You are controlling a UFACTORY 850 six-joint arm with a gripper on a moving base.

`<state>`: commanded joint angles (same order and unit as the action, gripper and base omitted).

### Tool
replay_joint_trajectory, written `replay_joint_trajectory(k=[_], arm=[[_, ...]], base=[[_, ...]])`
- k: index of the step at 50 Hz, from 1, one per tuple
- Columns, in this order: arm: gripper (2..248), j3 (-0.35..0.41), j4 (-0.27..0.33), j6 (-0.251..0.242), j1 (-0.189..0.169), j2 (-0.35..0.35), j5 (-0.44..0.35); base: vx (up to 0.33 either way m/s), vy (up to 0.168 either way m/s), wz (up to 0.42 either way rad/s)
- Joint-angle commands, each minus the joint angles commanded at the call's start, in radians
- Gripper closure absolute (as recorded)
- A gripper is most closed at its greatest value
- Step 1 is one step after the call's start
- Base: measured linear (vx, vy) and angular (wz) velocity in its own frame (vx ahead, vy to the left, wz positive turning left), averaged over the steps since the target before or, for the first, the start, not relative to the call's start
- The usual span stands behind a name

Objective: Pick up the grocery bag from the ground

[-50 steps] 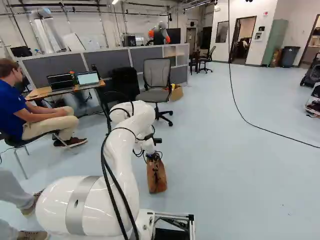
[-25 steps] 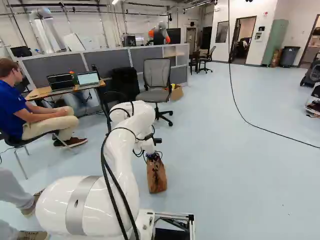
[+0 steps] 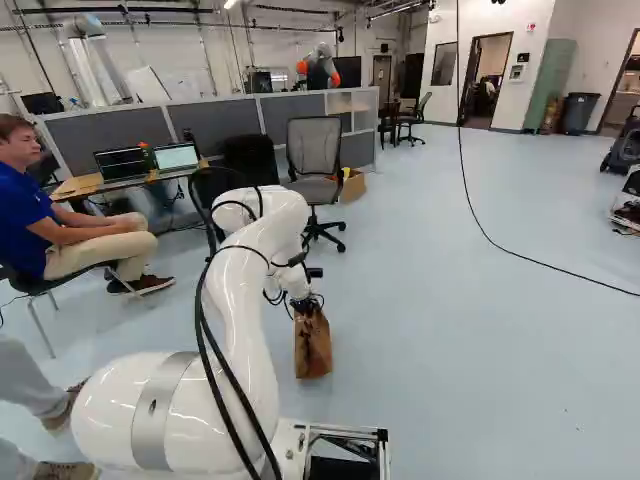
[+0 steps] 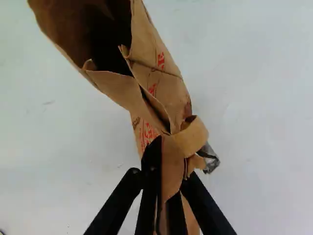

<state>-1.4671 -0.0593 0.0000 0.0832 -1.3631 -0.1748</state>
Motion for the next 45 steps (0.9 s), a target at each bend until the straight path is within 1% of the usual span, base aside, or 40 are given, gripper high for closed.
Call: replay_joint_trajectory(k=[17, 45], arm=[[231, 0.099, 0.0, 0.0, 0.0, 0.117, 0.0], [231, 0.242, 0.0, 0.0, 0.0, 0.304, 0.0]], base=[[0.0, 0.0, 0.0], [0.0, 0.0, 0.0]])
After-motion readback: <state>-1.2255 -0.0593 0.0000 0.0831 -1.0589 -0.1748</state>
